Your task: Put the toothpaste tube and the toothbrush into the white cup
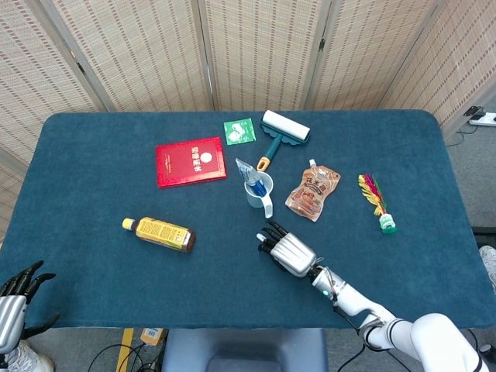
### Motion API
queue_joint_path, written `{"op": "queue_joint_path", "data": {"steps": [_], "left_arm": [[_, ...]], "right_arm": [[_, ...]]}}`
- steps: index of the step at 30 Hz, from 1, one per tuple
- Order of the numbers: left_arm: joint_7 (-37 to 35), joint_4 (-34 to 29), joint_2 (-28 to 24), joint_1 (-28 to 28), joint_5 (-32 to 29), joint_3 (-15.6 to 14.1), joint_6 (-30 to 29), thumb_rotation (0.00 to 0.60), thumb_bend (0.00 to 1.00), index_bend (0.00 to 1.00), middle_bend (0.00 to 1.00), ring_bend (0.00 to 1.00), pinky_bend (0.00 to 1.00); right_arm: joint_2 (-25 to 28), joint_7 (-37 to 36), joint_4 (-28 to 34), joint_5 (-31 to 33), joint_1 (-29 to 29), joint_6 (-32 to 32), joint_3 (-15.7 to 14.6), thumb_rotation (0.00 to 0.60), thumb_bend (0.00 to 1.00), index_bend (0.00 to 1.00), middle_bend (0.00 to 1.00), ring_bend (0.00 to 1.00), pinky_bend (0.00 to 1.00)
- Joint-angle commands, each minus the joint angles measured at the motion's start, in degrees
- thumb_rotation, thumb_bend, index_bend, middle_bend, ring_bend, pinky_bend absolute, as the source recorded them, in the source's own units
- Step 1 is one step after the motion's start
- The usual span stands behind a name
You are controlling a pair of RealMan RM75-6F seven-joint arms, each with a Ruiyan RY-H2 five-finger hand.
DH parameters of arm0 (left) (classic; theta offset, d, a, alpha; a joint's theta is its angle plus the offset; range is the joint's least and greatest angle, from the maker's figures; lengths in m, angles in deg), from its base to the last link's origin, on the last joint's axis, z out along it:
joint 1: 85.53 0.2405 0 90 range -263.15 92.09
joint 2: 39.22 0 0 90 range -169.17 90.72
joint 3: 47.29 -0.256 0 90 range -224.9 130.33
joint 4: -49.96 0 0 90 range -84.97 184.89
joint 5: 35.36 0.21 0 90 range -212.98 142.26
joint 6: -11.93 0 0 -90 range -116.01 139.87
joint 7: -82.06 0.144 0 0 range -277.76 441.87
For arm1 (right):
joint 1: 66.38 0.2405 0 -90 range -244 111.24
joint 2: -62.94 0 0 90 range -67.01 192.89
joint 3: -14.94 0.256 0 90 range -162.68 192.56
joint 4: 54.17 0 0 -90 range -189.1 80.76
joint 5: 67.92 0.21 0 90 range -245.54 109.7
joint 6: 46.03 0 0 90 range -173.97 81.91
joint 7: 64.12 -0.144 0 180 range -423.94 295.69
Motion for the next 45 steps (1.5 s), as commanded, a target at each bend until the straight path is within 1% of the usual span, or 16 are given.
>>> {"op": "queue_joint_path", "data": {"steps": [1,6,11,19,23,25,29,31,35,40,45], "left_arm": [[0.01,0.00,0.02,-0.08,0.13,0.00,0.05,0.600,0.22,0.27,0.11,0.14,0.20],[0.03,-0.02,0.12,-0.25,0.27,0.05,0.20,0.600,0.22,0.27,0.11,0.14,0.20],[0.06,-0.05,0.11,-0.38,0.30,0.05,0.40,0.600,0.22,0.27,0.11,0.14,0.20],[0.37,-0.21,0.27,-0.62,0.44,0.00,0.76,0.600,0.22,0.27,0.11,0.14,0.20],[0.53,-0.31,0.41,-0.68,0.52,-0.01,0.79,0.600,0.22,0.27,0.11,0.14,0.20],[0.62,-0.43,0.38,-0.70,0.57,0.00,0.75,0.600,0.22,0.27,0.11,0.14,0.20],[0.53,-0.52,0.19,-0.48,0.43,0.01,0.42,0.600,0.22,0.27,0.11,0.14,0.20],[0.46,-0.48,0.09,-0.32,0.26,-0.03,0.35,0.600,0.22,0.27,0.11,0.14,0.20],[0.36,-0.42,0.05,-0.05,0.13,-0.16,0.19,0.600,0.22,0.27,0.11,0.14,0.20],[0.35,-0.43,0.03,0.09,0.11,-0.17,0.04,0.600,0.22,0.27,0.11,0.14,0.20],[0.30,-0.35,0.08,0.15,0.08,-0.23,0.10,0.600,0.22,0.27,0.11,0.14,0.20]], "right_arm": [[0.30,-0.21,-0.83,0.63,-0.49,-0.16,0.27,0.600,0.58,0.36,0.41,0.13,0.08],[1.86,-0.58,-1.63,1.48,-2.13,-0.90,-0.02,0.600,0.58,0.36,0.41,0.13,0.08],[4.53,-1.54,-1.16,1.94,-5.00,-2.90,-1.11,0.600,0.58,0.36,0.41,0.13,0.08],[9.84,-1.45,3.01,1.39,-8.84,-5.10,-3.62,0.600,0.58,0.36,0.41,0.13,0.08],[11.17,-0.99,5.57,0.56,-9.23,-7.10,-3.40,0.600,0.58,0.36,0.41,0.13,0.08],[11.35,-0.51,6.88,0.40,-9.09,-7.79,-2.76,0.600,0.53,0.36,0.41,0.13,0.08],[11.17,1.42,8.73,-0.10,-8.53,-7.77,-2.07,0.600,0.35,0.38,0.41,0.13,0.08],[10.85,2.58,8.93,-0.29,-8.15,-7.05,-1.92,0.600,0.31,0.41,0.41,0.13,0.08],[10.11,4.12,8.42,-0.39,-7.44,-5.44,-1.67,0.600,0.29,0.45,0.41,0.13,0.08],[9.22,5.39,6.71,-1.00,-6.50,-4.69,-1.35,0.600,0.30,0.48,0.41,0.13,0.08],[8.30,6.37,4.46,-1.99,-5.86,-4.17,-1.77,0.600,0.31,0.48,0.41,0.13,0.08]]}}
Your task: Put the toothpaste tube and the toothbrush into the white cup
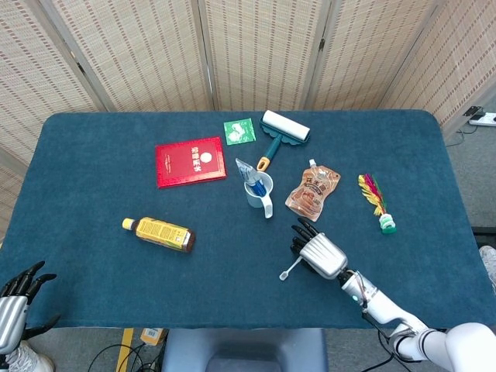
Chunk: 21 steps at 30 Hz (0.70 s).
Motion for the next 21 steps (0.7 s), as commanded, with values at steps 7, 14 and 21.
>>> {"op": "queue_joint_path", "data": {"steps": [7,14,21], "left_arm": [[-0.22,0.29,0.07,0.04,-0.24,-0.06,0.33,0.600,0.22,0.27,0.11,0.14,0.20],[-0.49,0.67,0.23,0.05,-0.27,-0.06,0.43,0.600,0.22,0.27,0.11,0.14,0.20],[-0.81,1.02,0.37,0.16,-0.26,-0.10,0.37,0.600,0.22,0.27,0.11,0.14,0.20]], "right_arm": [[-1.95,1.46,-3.74,-1.31,0.24,0.20,-0.95,0.600,0.28,0.48,0.41,0.13,0.08],[-2.82,2.05,-5.17,-1.77,0.05,-0.77,-1.08,0.600,0.28,0.48,0.41,0.13,0.08],[-3.17,2.03,-6.06,-1.67,-0.02,-0.31,-1.33,0.600,0.28,0.50,0.41,0.13,0.08]]}}
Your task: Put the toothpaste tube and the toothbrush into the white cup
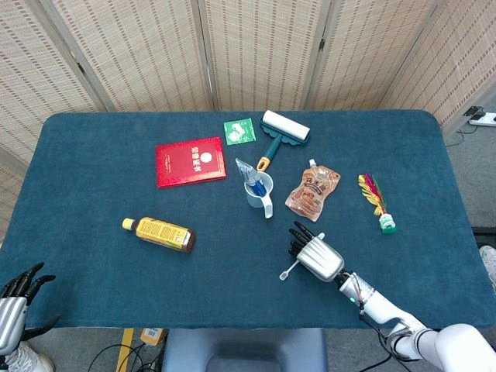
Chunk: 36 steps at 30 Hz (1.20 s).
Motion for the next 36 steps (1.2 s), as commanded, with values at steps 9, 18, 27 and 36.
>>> {"op": "queue_joint_path", "data": {"steps": [9,18,27,36], "left_arm": [[-0.33,0.25,0.05,0.13,0.05,0.01,-0.18,0.600,0.22,0.27,0.11,0.14,0.20],[-0.38,0.33,0.10,0.06,0.07,0.08,-0.12,0.600,0.22,0.27,0.11,0.14,0.20],[-0.28,0.15,-0.06,0.05,0.03,0.17,-0.14,0.600,0.22,0.27,0.11,0.14,0.20],[0.59,-0.75,-0.24,-0.32,0.45,0.23,0.03,0.600,0.22,0.27,0.11,0.14,0.20]], "right_arm": [[0.00,-0.03,-0.15,-0.02,0.36,0.74,-0.26,0.600,0.31,0.52,0.41,0.13,0.08],[-0.24,-0.23,-0.66,-0.07,0.17,0.40,-0.43,0.600,0.31,0.58,0.42,0.13,0.08],[0.80,-3.54,0.86,1.34,-0.65,-4.05,1.93,0.600,0.39,0.62,0.45,0.15,0.08],[3.39,-14.18,10.41,9.28,-0.68,-6.73,10.60,0.600,0.41,0.63,0.46,0.16,0.08]]}}
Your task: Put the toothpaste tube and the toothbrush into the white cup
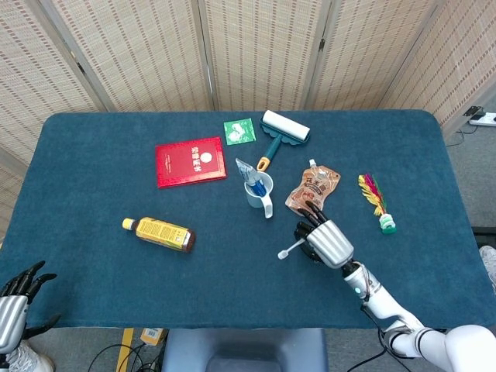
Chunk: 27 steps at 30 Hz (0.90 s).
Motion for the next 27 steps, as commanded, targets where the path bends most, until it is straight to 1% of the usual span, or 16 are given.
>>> {"op": "queue_joint_path", "data": {"steps": [1,3,7,13,20,23,27], "left_arm": [[0.22,-0.26,-0.10,-0.02,0.06,0.00,-0.04,0.600,0.22,0.27,0.11,0.14,0.20],[0.33,-0.42,-0.15,-0.02,0.04,-0.01,-0.04,0.600,0.22,0.27,0.11,0.14,0.20],[0.78,-0.94,-0.27,-0.09,0.30,-0.12,0.00,0.600,0.22,0.27,0.11,0.14,0.20],[1.16,-1.38,-0.39,-0.07,0.30,-0.13,-0.05,0.600,0.22,0.27,0.11,0.14,0.20],[1.13,-1.34,-0.45,0.03,0.07,-0.21,0.05,0.600,0.22,0.27,0.11,0.14,0.20],[1.01,-1.16,-0.48,0.10,-0.14,-0.23,0.12,0.600,0.22,0.27,0.11,0.14,0.20],[0.71,-0.88,-0.48,0.25,-0.67,-0.22,0.31,0.600,0.22,0.27,0.11,0.14,0.20]], "right_arm": [[1.29,-5.68,5.15,5.24,0.36,0.47,5.09,0.600,0.41,0.63,0.46,0.16,0.08],[1.50,-8.44,7.06,7.53,0.88,1.48,7.35,0.600,0.41,0.64,0.46,0.16,0.08],[0.80,-14.48,10.92,13.11,2.37,3.98,13.01,0.600,0.40,0.64,0.46,0.16,0.08],[-1.22,-19.85,14.43,19.02,5.50,8.77,18.95,0.600,0.38,0.64,0.46,0.16,0.08],[-5.27,-23.68,14.79,25.21,9.43,14.27,24.32,0.600,0.37,0.64,0.46,0.16,0.08],[-6.81,-24.94,14.19,27.26,10.85,16.13,26.03,0.600,0.36,0.64,0.46,0.16,0.08],[-8.19,-25.59,13.07,28.41,12.39,17.49,27.31,0.600,0.35,0.64,0.46,0.16,0.08]]}}
